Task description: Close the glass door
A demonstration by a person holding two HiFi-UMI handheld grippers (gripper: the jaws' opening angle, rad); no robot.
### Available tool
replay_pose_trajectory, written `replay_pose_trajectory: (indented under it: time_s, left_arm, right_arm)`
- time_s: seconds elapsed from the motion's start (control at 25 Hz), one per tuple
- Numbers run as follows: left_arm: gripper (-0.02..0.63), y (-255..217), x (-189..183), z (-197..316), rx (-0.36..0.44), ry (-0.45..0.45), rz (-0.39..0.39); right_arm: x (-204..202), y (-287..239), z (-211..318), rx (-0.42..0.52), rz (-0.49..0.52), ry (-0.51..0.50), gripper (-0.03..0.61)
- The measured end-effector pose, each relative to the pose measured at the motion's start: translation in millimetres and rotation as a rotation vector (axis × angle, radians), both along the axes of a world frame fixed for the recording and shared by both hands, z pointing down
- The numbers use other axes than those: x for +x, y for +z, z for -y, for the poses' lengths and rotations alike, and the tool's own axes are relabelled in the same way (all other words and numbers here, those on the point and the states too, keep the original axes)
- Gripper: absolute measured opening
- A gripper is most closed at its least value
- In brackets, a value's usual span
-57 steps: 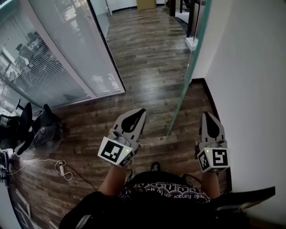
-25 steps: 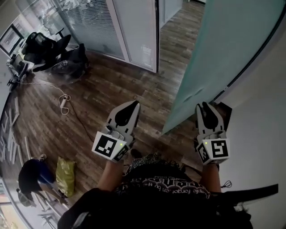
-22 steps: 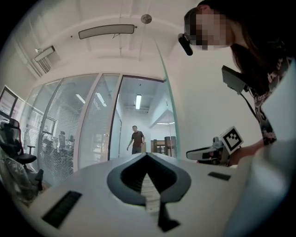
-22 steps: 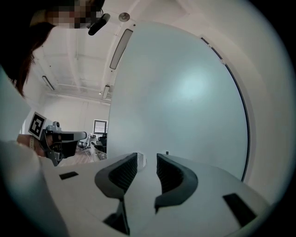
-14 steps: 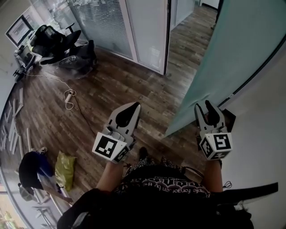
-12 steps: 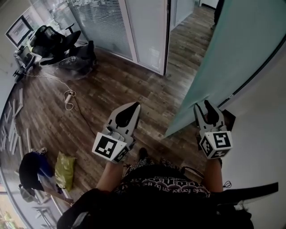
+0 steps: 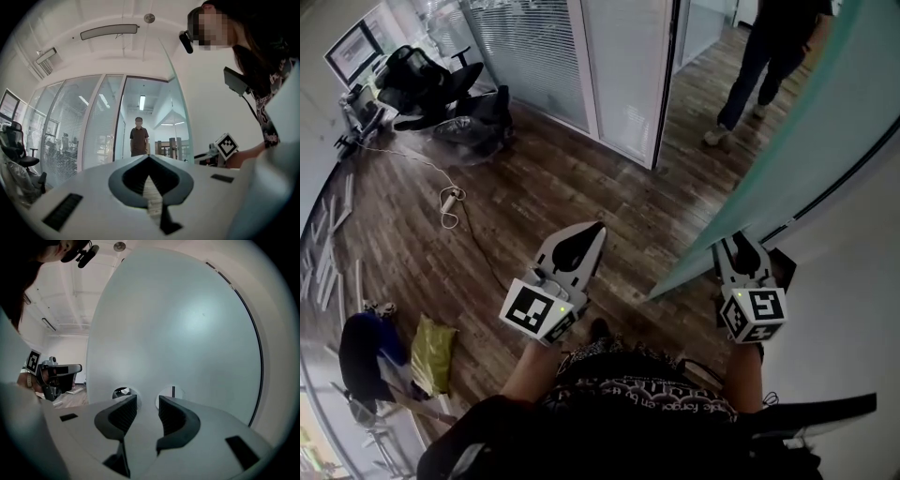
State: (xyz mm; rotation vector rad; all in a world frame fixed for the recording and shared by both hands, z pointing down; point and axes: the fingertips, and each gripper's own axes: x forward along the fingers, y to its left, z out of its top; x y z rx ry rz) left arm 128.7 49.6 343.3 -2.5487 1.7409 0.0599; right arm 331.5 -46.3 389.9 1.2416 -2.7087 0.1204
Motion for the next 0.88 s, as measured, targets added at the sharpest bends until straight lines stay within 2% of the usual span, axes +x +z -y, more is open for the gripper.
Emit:
replay_pose_trajectory:
  time_s: [0.32,0.68,0.88]
  left_arm:
    - [0.002,-12,-3,1,0.034,0.010,-0.022]
    - [0.003,-1,-14,0,-0.002,0.003,-0.009]
    - [0.002,-8,-16,0,0.027,0.019,-0.008]
  right_arm:
    - [1,-2,2,0.017,-0.020,0.024,0.121]
    - [0,2,3,0.015,-0.006,0.055,0.118]
    - [0,-1,3,0.014,-0.006,0.068,0.118]
